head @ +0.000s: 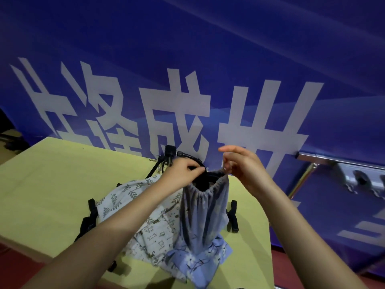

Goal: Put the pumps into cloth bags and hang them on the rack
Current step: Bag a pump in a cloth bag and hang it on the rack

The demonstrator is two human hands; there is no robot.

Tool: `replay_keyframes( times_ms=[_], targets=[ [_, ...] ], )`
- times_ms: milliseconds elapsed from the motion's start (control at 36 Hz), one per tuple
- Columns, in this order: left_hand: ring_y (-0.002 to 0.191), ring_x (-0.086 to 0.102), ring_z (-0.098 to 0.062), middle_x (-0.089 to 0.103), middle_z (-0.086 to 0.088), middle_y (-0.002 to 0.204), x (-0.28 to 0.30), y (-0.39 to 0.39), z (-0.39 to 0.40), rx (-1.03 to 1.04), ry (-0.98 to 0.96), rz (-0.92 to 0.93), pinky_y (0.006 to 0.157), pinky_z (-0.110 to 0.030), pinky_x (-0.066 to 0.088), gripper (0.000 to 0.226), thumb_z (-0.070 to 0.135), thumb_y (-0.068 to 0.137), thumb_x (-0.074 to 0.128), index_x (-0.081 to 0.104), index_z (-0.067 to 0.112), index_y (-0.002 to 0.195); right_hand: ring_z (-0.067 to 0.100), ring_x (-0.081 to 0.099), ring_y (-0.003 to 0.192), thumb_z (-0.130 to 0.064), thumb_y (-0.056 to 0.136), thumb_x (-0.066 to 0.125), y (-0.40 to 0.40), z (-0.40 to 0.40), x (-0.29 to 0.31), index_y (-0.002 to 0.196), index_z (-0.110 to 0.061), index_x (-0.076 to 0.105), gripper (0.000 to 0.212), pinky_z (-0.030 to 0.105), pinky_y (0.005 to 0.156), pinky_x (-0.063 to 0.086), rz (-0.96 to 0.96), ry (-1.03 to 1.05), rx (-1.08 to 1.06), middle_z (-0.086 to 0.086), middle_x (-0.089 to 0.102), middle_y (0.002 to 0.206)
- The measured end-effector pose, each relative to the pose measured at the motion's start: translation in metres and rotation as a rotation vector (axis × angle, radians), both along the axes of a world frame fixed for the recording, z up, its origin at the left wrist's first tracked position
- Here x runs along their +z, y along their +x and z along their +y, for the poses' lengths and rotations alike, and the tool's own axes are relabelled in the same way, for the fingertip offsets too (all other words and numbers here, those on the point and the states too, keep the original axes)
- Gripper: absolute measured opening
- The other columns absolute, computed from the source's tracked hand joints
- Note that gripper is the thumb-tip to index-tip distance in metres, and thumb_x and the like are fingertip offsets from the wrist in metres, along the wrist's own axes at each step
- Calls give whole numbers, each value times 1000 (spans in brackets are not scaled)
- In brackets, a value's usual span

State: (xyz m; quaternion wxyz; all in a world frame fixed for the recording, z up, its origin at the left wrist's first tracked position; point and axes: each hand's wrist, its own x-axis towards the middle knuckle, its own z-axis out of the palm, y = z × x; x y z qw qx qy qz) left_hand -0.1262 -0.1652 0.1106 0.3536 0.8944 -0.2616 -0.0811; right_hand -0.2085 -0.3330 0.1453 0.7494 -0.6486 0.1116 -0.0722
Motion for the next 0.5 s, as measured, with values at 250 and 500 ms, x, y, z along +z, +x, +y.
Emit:
replay_keyframes(
  times_ms=[250, 500],
  targets=[
    [55, 60, -18, 57, 0, 55, 15, -3, 16, 86, -273, 268, 55, -28, 49, 29, 21, 98, 49, 57, 14, 70, 12, 39, 51, 2, 94, 47, -20, -4, -40, 83, -11, 68, 27, 21, 49, 32, 135, -230, -122, 0, 48, 59],
    [44, 47, -12, 56, -1, 62, 34, -11, -7, 19, -554, 443, 42, -20, 29, 25, 13, 101, 39, 46, 13, 77, 12, 49, 54, 10, 93, 42, -17, 18, -18, 84, -5, 67, 31, 23, 55, 39, 12, 20, -164, 6, 59, 67]
  ],
)
